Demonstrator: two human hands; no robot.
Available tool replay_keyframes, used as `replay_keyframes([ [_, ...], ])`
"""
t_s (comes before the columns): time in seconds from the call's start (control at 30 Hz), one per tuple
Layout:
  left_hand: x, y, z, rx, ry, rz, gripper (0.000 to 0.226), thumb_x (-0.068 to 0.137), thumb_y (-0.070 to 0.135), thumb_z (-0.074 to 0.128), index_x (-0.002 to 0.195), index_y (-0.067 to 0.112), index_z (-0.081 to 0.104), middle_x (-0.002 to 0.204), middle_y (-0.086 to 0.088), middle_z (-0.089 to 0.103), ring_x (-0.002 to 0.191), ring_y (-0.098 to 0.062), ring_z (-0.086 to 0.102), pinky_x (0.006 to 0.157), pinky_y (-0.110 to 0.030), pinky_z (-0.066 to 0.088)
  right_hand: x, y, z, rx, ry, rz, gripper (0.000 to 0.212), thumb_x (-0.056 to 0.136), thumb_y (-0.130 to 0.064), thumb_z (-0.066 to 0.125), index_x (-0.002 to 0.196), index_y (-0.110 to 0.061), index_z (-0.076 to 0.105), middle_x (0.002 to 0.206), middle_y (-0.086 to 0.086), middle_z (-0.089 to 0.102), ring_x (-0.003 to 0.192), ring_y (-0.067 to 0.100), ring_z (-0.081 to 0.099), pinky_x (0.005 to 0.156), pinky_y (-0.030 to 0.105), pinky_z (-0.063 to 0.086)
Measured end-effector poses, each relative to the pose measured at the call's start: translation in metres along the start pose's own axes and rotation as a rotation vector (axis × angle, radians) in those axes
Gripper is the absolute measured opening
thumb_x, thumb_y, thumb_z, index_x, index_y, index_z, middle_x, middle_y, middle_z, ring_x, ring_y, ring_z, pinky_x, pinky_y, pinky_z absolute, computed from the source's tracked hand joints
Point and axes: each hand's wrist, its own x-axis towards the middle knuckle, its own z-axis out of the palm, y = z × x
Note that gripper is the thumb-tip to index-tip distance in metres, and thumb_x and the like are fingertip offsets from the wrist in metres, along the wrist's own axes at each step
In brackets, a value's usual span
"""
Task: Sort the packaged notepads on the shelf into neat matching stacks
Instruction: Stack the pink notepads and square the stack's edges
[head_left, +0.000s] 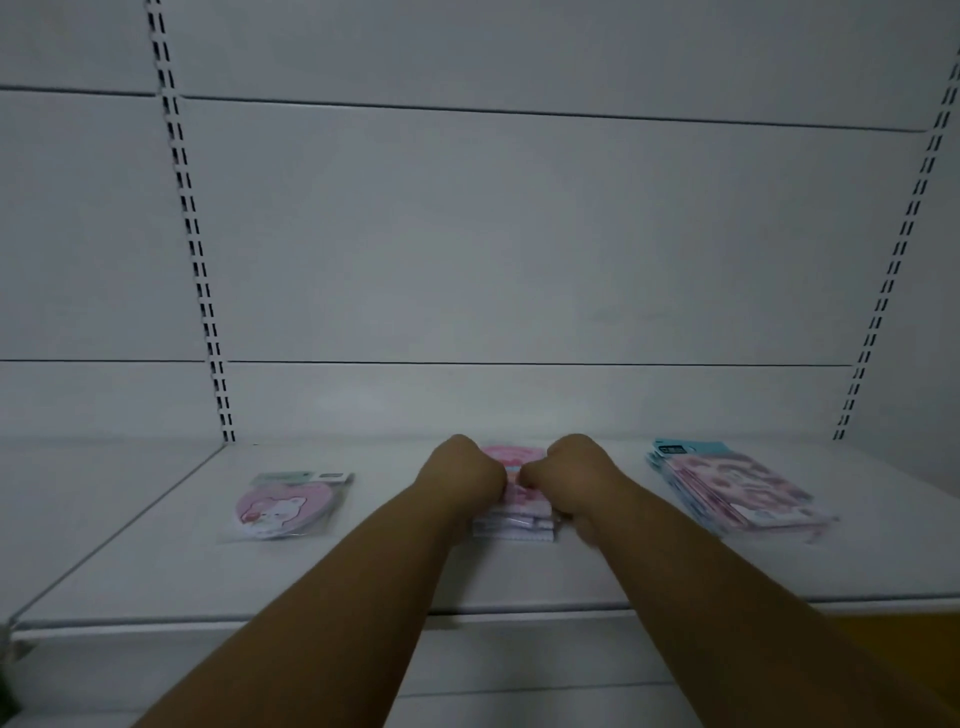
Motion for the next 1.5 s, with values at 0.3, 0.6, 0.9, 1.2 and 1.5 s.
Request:
replay_keyframes([
  [0.3, -0.006, -0.012, -0.021, -0.395, -0.012, -0.029, 0.025, 0.079, -0.002, 0.074, 0.102, 0.002, 0.064, 0.094, -0.013, 0.073, 0.081, -0.03, 0.074, 0.074, -0.043, 0.062, -0.002, 0.001, -0.003, 0.555, -0.113, 0.053, 0.011, 0.086, 0.001, 0.064, 0.097, 0.001, 0.067, 0.076, 0.015, 0.071, 0.052, 0.019, 0.067, 0.042, 0.02, 0.049],
  [0.6, -0.036, -0.029, -0.011, -0.628, -0.179, 0.225, 0.043, 0.091, 0.035, 0.064, 0.13, 0.03, 0.05, 0.117, -0.001, 0.07, 0.101, -0.025, 0.072, 0.087, -0.05, 0.057, -0.034, -0.003, 0.019, 0.786, -0.184, -0.133, 0.03, 0.092, -0.022, 0.063, 0.119, -0.028, 0.054, 0.112, 0.006, 0.07, 0.099, 0.032, 0.069, 0.08, 0.056, 0.058],
  [0.9, -0.042, -0.035, -0.024, -0.454, -0.198, 0.366, 0.031, 0.101, 0.036, 0.047, 0.131, 0.031, 0.042, 0.124, 0.005, 0.064, 0.099, -0.012, 0.07, 0.079, -0.026, 0.06, -0.043, 0.001, 0.032, 0.674, -0.016, -0.288, 0.02, 0.092, -0.034, 0.059, 0.11, -0.032, 0.052, 0.111, -0.002, 0.067, 0.096, 0.02, 0.07, 0.079, 0.046, 0.061],
  [1.2, -0.045, -0.047, -0.046, -0.087, -0.244, 0.438, 0.033, 0.101, 0.024, 0.049, 0.13, 0.031, 0.035, 0.119, 0.013, 0.06, 0.095, 0.006, 0.061, 0.066, -0.007, 0.051, -0.044, 0.016, 0.011, 0.267, -0.2, -0.456, 0.043, 0.087, -0.041, 0.057, 0.125, -0.025, 0.043, 0.118, -0.004, 0.065, 0.102, 0.011, 0.069, 0.082, 0.032, 0.06],
  [1.5, -0.037, -0.043, -0.056, 0.165, -0.228, 0.439, 0.038, 0.097, 0.019, 0.056, 0.133, 0.026, 0.046, 0.125, 0.009, 0.063, 0.112, -0.009, 0.06, 0.09, -0.025, 0.048, -0.028, 0.023, -0.018, -0.083, -0.229, -0.478, 0.053, 0.079, -0.021, 0.077, 0.124, -0.03, 0.05, 0.116, -0.01, 0.068, 0.106, 0.008, 0.066, 0.091, 0.035, 0.057],
])
